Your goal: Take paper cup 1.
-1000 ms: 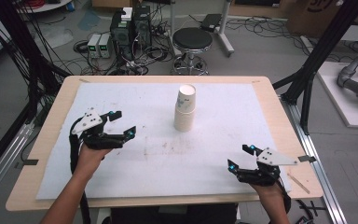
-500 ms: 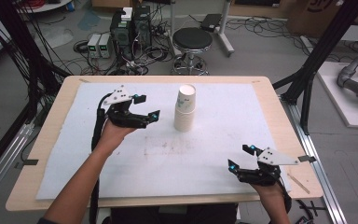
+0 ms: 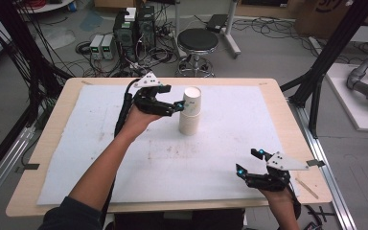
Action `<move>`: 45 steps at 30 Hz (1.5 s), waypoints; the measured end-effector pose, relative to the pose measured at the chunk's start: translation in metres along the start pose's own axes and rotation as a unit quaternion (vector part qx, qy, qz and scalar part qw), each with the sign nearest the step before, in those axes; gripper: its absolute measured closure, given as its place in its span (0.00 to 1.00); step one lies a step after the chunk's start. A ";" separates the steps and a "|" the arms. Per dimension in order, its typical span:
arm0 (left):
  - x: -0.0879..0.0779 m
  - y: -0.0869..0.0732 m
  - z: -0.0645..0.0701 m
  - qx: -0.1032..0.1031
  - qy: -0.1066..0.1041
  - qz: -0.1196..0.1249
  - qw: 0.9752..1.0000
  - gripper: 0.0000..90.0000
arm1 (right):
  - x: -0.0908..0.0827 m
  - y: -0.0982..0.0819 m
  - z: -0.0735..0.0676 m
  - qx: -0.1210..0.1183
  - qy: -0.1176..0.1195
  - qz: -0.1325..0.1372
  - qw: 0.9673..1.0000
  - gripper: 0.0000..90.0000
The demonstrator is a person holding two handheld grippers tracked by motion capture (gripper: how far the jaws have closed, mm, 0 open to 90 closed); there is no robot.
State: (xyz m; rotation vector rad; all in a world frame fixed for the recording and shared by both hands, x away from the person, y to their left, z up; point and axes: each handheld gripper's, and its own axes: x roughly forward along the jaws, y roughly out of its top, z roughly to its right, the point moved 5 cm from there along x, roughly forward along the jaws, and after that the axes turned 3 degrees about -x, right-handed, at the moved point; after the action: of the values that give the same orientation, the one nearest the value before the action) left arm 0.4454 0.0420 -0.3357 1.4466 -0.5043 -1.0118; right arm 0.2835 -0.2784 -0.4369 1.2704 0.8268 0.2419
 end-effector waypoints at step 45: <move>0.031 0.056 0.006 0.005 0.012 0.020 1.000 0.39 | 0.001 0.003 -0.004 -0.002 0.009 0.007 1.000 0.23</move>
State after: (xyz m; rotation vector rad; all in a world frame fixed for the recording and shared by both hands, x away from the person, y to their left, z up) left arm 0.4711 0.0045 -0.2908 1.4499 -0.5203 -0.9607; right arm 0.2826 -0.2740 -0.4344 1.2722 0.8331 0.2663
